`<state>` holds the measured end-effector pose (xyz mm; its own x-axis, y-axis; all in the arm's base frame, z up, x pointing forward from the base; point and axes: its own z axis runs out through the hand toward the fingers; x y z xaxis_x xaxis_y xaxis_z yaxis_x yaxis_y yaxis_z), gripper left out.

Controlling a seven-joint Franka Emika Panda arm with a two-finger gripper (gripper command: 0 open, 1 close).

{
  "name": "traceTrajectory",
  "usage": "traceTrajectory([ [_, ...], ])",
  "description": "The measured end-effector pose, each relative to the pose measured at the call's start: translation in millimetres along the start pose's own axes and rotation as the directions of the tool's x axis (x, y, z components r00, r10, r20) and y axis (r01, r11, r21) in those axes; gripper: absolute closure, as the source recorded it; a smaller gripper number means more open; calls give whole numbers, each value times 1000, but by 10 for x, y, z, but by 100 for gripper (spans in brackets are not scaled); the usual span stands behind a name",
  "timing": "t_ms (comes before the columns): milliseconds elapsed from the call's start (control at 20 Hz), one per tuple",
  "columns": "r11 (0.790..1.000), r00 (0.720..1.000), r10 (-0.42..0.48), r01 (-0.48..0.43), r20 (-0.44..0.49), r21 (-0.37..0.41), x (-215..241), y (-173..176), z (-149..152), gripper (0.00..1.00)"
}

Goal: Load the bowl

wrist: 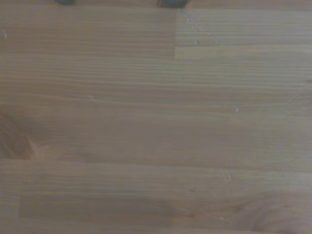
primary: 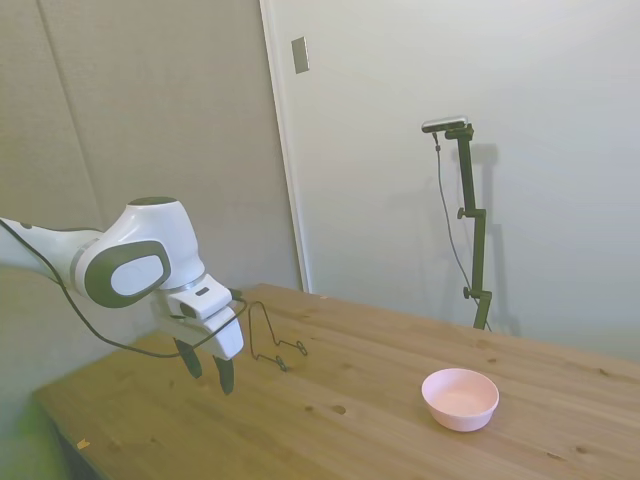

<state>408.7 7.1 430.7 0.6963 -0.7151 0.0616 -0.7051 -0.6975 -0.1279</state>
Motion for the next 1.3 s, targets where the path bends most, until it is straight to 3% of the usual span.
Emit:
traceTrajectory([
  [200,999,999,-15,14,-42,-30,103,2,-70,0],
  [500,999,988,22,-29,-154,-37,978,42,-447,0],
  [800,998,973,65,-66,-220,3,1699,432,-600,0],
  [1050,998,962,57,-49,-266,36,1758,375,-334,0],
  [1300,994,939,108,-92,-326,65,2296,427,-98,0],
])
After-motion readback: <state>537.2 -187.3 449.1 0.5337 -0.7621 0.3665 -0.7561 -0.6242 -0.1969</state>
